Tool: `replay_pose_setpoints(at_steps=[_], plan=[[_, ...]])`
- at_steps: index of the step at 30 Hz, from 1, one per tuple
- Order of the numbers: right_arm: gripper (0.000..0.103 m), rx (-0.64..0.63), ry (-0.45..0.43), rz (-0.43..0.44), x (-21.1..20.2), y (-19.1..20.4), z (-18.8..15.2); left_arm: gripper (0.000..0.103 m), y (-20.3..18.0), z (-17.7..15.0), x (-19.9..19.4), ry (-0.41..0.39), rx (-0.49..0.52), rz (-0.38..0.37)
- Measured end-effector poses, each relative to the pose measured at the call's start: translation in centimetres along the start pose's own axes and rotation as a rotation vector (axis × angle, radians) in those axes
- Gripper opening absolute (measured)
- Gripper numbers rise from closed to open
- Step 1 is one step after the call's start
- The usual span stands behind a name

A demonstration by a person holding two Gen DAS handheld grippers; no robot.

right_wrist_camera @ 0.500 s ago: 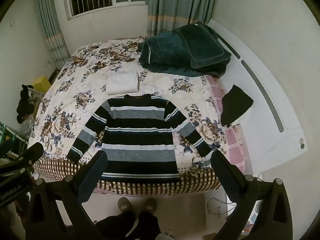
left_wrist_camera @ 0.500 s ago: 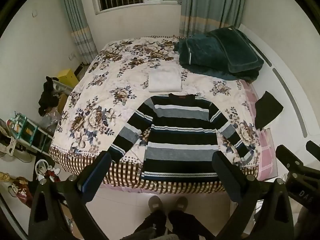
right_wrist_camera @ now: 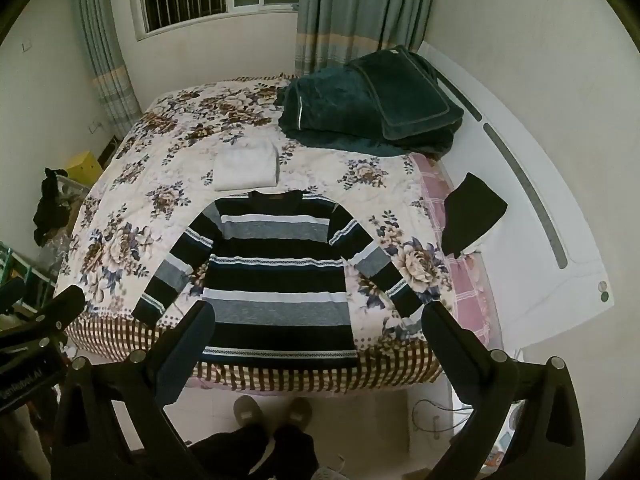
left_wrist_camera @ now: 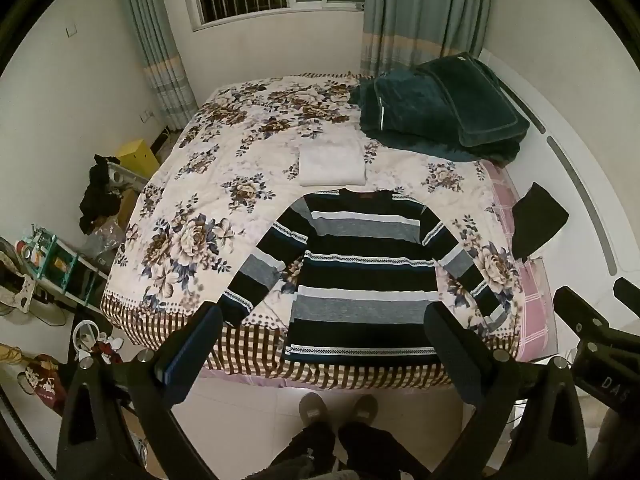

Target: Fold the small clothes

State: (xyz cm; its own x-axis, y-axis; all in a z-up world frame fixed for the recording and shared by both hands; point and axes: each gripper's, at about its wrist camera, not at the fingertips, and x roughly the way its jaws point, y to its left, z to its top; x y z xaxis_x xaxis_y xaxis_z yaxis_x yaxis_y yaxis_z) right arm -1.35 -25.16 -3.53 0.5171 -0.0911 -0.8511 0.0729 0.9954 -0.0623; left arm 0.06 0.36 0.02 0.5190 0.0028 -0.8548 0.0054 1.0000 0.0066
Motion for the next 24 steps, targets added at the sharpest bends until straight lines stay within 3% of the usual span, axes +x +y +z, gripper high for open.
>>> replay_pose_setpoints(at_steps=[24], plan=[[0.103, -0.011, -0.004, -0.008, 0.1, 0.1, 0.4, 0.103, 0.2, 1.0, -0.3, -0.008, -0.001, 0.006]])
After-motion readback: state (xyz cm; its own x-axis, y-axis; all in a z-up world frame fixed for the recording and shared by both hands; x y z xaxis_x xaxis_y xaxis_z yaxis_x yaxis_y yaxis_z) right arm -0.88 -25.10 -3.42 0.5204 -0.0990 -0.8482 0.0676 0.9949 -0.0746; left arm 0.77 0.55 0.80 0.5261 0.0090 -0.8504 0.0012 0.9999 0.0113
